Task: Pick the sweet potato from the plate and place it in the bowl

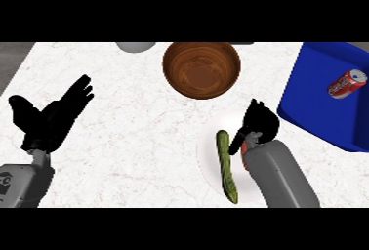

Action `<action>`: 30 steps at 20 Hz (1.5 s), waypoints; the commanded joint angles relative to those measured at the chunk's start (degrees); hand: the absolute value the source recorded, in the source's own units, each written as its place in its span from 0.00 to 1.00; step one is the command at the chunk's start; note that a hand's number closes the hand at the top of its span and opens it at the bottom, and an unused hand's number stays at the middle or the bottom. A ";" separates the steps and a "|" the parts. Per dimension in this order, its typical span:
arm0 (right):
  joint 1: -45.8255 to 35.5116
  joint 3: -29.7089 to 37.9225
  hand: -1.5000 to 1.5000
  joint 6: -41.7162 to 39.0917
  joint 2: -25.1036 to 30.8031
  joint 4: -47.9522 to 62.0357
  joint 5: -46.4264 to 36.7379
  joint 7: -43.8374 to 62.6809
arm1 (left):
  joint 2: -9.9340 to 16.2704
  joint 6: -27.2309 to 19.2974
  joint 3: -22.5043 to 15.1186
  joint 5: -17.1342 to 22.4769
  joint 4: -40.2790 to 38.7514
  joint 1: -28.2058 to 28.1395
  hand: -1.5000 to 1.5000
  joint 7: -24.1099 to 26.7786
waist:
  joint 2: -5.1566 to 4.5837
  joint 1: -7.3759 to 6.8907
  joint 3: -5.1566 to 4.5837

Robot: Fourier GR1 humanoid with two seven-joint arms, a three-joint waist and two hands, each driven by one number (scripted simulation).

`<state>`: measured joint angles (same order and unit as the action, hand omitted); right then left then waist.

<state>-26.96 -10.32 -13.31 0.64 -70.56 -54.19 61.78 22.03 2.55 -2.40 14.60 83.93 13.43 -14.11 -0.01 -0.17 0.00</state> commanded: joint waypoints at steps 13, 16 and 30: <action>1.67 3.41 1.00 1.47 2.65 6.20 -1.02 -4.78 | -1.36 4.82 5.04 -2.46 -0.03 -2.63 0.50 1.38 | -0.01 0.06 0.00; 1.98 2.37 1.00 7.37 0.80 7.54 -4.53 -5.11 | -4.48 2.84 3.39 -4.74 2.14 -4.20 0.50 0.91 | 0.00 0.00 0.01; 10.97 -1.81 1.00 4.20 -0.57 -7.96 -7.76 -3.56 | -5.70 4.34 5.59 -5.88 6.89 -3.34 0.50 -4.10 | 0.26 0.53 0.00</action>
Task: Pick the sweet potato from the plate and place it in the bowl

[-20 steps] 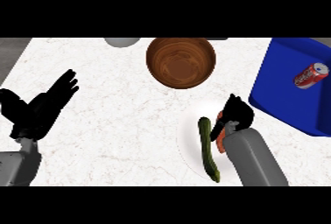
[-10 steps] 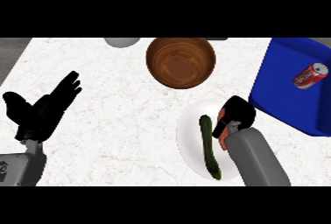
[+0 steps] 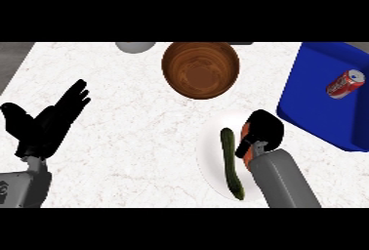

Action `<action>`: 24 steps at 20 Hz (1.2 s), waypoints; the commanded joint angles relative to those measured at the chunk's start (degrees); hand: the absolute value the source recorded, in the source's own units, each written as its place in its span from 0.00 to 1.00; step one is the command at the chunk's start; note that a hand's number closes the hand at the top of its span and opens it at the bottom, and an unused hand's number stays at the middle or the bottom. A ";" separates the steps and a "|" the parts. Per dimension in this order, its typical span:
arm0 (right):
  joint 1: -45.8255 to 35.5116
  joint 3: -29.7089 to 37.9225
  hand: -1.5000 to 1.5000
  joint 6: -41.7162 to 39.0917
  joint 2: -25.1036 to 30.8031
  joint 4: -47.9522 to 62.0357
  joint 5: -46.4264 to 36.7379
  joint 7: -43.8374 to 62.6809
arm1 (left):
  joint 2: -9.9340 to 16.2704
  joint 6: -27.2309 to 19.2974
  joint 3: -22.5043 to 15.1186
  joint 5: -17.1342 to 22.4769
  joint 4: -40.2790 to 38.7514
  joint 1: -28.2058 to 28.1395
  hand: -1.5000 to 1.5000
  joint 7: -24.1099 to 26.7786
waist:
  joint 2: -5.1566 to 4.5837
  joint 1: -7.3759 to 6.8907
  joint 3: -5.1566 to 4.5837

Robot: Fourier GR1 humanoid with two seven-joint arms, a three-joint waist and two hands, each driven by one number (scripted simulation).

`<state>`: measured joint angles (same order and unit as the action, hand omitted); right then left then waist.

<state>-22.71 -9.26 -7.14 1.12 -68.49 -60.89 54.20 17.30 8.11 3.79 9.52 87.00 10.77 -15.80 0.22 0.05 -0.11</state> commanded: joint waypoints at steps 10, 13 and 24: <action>27.71 -14.51 1.00 -2.36 -0.36 -38.12 -6.98 9.62 | 1.20 2.07 3.37 1.76 -0.66 3.16 0.50 -2.37 | -0.07 0.64 0.08; 26.97 -19.08 1.00 -5.21 -1.07 -44.54 -9.55 13.34 | -0.19 0.83 1.40 -0.40 1.79 1.18 0.50 -3.42 | -0.08 0.28 0.08; 18.86 -29.50 1.00 -23.50 -1.08 -59.31 -17.59 24.87 | -0.96 1.98 1.37 -1.17 0.16 -0.42 0.50 -0.24 | 0.15 -0.18 -0.10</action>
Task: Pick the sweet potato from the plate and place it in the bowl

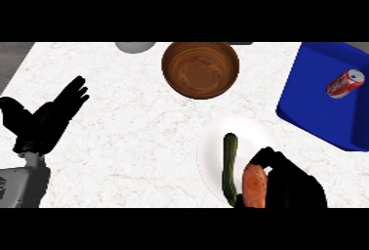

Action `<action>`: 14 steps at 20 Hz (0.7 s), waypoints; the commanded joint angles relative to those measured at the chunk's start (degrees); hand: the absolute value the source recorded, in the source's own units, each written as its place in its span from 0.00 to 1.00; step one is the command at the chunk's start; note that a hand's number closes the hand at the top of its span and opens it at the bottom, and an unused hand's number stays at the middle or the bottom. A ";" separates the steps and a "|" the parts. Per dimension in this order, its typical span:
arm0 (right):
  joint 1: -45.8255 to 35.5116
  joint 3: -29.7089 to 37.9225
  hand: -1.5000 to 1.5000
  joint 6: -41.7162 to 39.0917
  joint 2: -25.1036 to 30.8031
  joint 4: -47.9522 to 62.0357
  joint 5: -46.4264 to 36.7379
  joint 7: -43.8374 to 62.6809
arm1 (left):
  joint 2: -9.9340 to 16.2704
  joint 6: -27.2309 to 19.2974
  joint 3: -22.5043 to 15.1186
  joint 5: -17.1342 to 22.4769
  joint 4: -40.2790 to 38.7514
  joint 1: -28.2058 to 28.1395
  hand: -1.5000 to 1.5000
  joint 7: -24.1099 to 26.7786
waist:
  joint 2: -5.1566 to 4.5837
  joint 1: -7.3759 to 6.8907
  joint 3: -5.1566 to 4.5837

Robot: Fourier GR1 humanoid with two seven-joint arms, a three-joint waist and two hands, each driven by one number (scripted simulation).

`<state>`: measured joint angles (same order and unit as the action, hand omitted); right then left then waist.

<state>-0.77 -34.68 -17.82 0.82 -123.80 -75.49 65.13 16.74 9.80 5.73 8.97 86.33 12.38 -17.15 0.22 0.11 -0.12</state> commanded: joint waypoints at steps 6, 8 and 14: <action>-13.77 0.39 1.00 -17.56 -0.78 -2.87 0.12 14.26 | -1.58 -1.56 -1.52 -2.17 0.66 -0.41 0.50 0.41 | -0.17 -0.87 -0.14; -17.92 0.69 1.00 -17.79 -0.78 -2.81 1.95 15.59 | -0.36 -0.24 -1.06 -1.30 0.25 0.38 0.50 -0.78 | -0.11 -1.23 -0.21; -30.72 7.91 1.00 -9.83 -0.78 4.69 11.41 18.03 | -0.68 0.27 -1.33 -1.03 -0.06 1.99 0.50 -0.74 | -0.36 -2.24 -0.12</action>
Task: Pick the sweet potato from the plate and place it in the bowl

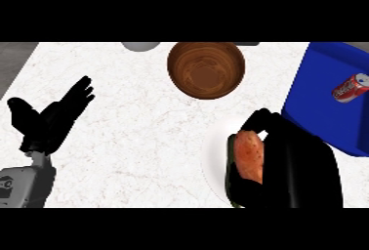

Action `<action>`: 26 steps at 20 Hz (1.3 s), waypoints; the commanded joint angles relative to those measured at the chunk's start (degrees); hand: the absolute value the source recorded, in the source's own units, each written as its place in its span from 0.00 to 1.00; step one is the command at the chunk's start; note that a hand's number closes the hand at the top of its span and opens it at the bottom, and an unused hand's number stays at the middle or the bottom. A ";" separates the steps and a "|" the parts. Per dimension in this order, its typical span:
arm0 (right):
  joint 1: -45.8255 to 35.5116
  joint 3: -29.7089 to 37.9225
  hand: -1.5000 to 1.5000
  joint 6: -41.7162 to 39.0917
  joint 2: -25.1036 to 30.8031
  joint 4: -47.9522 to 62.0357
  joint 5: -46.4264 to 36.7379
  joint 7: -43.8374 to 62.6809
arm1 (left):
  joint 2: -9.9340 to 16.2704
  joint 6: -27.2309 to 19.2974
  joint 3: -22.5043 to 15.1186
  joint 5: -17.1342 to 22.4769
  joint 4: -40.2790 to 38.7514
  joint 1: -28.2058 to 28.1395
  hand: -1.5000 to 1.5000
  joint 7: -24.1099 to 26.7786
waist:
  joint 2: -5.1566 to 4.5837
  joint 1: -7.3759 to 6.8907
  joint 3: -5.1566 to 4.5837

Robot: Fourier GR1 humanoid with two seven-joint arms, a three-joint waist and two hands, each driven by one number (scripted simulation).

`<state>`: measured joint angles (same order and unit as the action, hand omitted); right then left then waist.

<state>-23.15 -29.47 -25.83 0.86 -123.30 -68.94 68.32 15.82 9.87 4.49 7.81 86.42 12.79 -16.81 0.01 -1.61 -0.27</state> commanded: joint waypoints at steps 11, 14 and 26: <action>-35.10 18.59 1.00 3.70 -0.82 30.65 9.08 9.94 | 0.88 1.35 0.35 0.65 0.38 1.34 0.50 -1.22 | -0.16 -1.40 0.13; -40.40 20.70 1.00 8.46 -0.83 40.31 8.62 7.65 | -1.13 -0.33 -0.79 -0.72 -1.83 3.37 0.50 -0.88 | -0.54 -1.22 0.13; -46.52 34.13 1.00 29.00 -0.81 71.14 2.99 -7.77 | -0.99 -0.72 0.50 -0.84 -4.63 6.99 0.50 -1.02 | -1.20 -0.76 0.21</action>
<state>-68.73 1.60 -6.93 0.87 -60.60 -64.95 59.80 14.55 9.32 4.22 6.65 83.54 16.83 -16.78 -0.95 -2.64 -0.09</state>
